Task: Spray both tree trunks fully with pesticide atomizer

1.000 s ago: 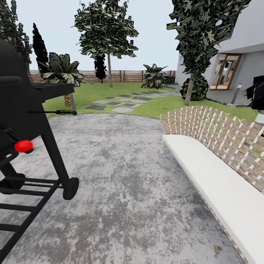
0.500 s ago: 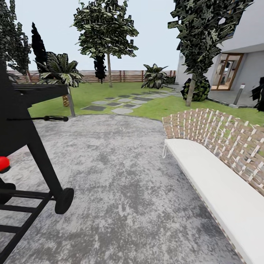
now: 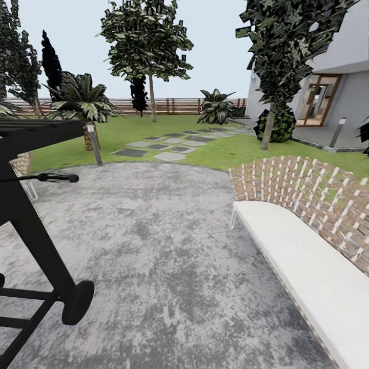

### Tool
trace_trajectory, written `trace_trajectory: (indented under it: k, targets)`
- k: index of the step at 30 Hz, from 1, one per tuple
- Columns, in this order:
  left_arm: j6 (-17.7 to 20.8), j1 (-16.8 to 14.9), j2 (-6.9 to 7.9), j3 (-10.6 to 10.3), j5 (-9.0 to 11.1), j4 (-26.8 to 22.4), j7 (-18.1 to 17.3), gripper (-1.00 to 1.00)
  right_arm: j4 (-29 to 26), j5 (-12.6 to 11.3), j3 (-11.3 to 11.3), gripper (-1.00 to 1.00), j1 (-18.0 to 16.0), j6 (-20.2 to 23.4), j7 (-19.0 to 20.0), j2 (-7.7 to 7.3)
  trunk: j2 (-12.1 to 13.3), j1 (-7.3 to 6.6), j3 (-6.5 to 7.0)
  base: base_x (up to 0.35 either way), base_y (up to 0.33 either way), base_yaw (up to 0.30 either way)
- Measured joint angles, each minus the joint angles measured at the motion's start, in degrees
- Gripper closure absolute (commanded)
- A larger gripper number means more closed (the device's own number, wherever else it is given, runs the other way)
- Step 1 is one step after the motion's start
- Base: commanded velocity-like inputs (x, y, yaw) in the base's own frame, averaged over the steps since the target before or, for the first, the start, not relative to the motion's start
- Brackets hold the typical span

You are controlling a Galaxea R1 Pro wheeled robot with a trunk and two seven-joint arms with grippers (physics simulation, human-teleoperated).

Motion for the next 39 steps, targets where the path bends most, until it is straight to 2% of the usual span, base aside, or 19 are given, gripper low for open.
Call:
trace_trajectory:
  k: [39]
  targets:
    - [-0.1,0.0,0.00,0.0,0.0,-0.1,0.0,-1.00,0.2,0.0,0.0,-1.00,0.0,0.0,0.0,0.00,0.0,0.00,0.00,0.338,-0.042,-0.012]
